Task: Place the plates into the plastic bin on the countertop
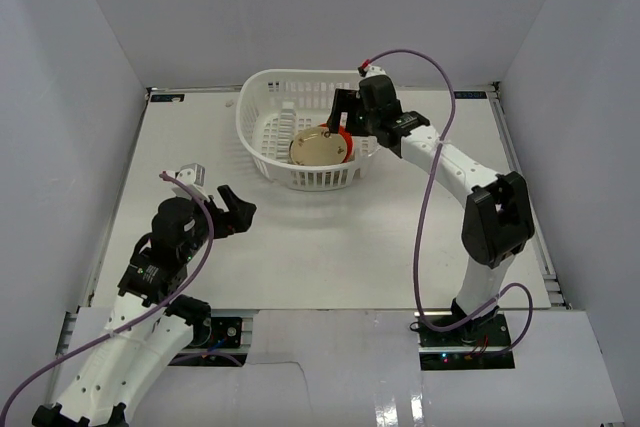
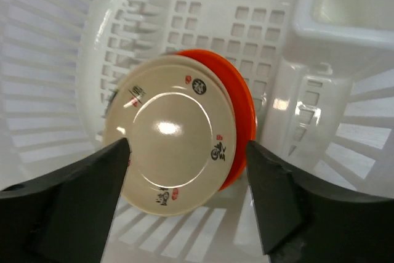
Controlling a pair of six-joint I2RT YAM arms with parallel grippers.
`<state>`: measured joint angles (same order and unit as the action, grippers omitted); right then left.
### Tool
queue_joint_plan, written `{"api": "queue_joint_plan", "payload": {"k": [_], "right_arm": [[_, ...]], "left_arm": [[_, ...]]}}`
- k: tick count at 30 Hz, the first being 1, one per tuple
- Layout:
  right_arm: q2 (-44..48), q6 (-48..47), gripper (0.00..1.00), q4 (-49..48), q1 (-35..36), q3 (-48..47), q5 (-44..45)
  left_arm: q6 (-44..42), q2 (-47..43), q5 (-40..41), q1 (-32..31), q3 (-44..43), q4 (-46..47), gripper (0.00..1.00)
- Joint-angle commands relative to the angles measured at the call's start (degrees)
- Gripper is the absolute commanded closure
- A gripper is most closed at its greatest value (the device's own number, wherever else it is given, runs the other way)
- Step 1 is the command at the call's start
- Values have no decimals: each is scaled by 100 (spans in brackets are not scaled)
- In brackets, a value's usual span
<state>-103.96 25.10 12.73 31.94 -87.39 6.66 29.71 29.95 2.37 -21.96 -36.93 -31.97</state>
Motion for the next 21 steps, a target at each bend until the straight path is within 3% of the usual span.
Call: {"api": "queue_joint_plan", "payload": {"k": [1, 3, 5, 9, 15, 21], "right_arm": [[594, -198, 10, 18, -13, -620, -278], [902, -295, 2, 132, -13, -718, -392], [1561, -392, 9, 142, -13, -552, -446], [3203, -533, 10, -200, 22, 1182, -534], [6856, -217, 10, -562, 22, 4032, -604], [9091, -138, 10, 607, 22, 5038, -315]], "left_arm": [[-71, -42, -35, 33, -25, 94, 2], [-80, -33, -70, 60, -51, 103, 2], [-106, -42, -157, 60, -60, 129, 2], [87, -121, -605, 60, -288, 208, 2], [368, -594, -940, 60, -1079, 217, 2], [578, -1210, -642, 60, -1054, -405, 2]]}}
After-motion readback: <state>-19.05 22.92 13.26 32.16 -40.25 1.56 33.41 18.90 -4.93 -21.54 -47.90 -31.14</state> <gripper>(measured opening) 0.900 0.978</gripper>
